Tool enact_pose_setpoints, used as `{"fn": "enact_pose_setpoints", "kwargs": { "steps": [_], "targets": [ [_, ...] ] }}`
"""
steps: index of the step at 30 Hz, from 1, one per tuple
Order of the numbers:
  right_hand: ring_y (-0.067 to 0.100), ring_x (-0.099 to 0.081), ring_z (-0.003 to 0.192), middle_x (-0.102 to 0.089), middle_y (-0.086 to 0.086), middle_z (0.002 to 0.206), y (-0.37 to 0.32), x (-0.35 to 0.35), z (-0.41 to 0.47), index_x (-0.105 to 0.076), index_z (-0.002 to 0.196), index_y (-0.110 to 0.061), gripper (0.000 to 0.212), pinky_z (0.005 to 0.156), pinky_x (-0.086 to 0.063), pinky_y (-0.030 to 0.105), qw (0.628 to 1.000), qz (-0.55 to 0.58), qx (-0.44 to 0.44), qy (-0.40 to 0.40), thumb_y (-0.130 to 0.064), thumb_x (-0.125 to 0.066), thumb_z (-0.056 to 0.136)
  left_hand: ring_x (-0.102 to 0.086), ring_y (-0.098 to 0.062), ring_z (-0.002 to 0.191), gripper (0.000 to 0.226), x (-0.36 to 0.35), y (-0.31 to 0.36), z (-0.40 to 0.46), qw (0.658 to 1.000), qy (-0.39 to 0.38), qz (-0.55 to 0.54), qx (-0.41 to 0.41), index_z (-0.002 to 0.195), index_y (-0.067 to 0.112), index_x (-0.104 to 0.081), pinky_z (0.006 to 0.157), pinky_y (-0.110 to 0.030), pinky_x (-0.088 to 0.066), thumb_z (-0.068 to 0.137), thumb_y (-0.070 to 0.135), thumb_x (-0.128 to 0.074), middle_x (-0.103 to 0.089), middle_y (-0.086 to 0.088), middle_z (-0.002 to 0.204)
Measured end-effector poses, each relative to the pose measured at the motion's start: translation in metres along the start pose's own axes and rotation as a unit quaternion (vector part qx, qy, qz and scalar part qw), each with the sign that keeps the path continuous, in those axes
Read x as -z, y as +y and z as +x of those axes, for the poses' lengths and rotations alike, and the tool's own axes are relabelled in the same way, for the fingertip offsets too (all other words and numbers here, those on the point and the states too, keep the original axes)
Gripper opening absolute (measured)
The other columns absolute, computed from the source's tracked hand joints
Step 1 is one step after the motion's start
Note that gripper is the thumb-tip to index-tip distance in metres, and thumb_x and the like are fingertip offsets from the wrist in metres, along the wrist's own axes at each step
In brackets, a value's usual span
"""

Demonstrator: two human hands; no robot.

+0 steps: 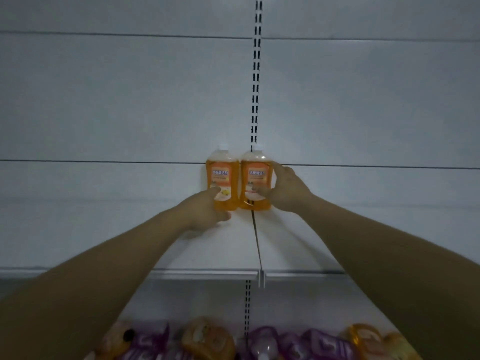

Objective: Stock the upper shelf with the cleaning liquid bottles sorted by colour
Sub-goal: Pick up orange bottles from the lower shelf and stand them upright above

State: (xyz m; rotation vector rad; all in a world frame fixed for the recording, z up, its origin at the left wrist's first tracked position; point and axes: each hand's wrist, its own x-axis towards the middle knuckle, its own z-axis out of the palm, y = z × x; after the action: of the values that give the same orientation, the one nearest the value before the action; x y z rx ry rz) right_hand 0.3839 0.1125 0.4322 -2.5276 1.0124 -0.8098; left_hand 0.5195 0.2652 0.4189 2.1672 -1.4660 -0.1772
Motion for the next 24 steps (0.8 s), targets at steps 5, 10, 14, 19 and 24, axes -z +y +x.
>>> {"fn": "enact_pose_setpoints", "kwargs": {
  "steps": [5,10,14,19,24],
  "targets": [
    [0.028,-0.033,0.138,-0.031,0.009,0.154,0.0,0.03,-0.047,-0.023,0.152,-0.018,0.077,0.109,-0.032,0.04,0.995,-0.087,-0.03,-0.035,-0.054,-0.055,0.091,-0.036,-0.021,0.134,0.063,-0.004,0.03,-0.029,0.997,-0.039,0.052,-0.044,0.145,0.026,-0.032,0.104,-0.033,-0.032,0.09,0.042,-0.058,-0.035,0.001,0.15],
    [0.027,-0.034,0.138,-0.031,0.007,0.155,0.032,0.071,-0.1,-0.028,0.15,-0.019,0.073,0.109,-0.03,0.038,0.989,-0.126,-0.071,-0.043,-0.056,-0.052,0.091,-0.029,-0.021,0.139,0.071,-0.024,0.081,-0.059,0.99,-0.063,0.069,-0.107,0.147,0.025,-0.027,0.109,-0.033,-0.027,0.088,0.05,-0.057,-0.026,0.001,0.155],
    [0.026,-0.033,0.139,-0.033,0.007,0.154,0.073,0.109,-0.141,-0.031,0.149,-0.02,0.071,0.109,-0.029,0.036,0.986,-0.138,-0.087,-0.033,-0.057,-0.051,0.091,-0.03,-0.018,0.138,0.069,-0.052,0.135,-0.087,0.981,-0.075,0.073,-0.161,0.147,0.026,-0.027,0.107,-0.028,-0.027,0.089,0.048,-0.056,-0.028,0.003,0.154],
    [0.026,-0.033,0.139,-0.034,0.008,0.153,0.143,0.156,-0.204,-0.033,0.148,-0.018,0.068,0.109,-0.028,0.035,0.985,-0.144,-0.095,-0.031,-0.053,-0.053,0.092,-0.027,-0.016,0.139,0.069,-0.116,0.2,-0.119,0.974,-0.095,0.073,-0.193,0.148,0.024,-0.027,0.11,-0.025,-0.022,0.089,0.047,-0.056,-0.026,0.002,0.155],
    [0.025,-0.032,0.139,-0.033,0.008,0.153,0.222,0.182,-0.269,-0.034,0.147,-0.017,0.066,0.111,-0.026,0.034,0.988,-0.12,-0.093,-0.02,-0.047,-0.056,0.093,-0.029,-0.019,0.139,0.069,-0.212,0.251,-0.142,0.975,-0.155,0.049,-0.15,0.148,0.019,-0.028,0.107,-0.023,-0.024,0.09,0.041,-0.059,-0.027,-0.001,0.155]
  ]
}}
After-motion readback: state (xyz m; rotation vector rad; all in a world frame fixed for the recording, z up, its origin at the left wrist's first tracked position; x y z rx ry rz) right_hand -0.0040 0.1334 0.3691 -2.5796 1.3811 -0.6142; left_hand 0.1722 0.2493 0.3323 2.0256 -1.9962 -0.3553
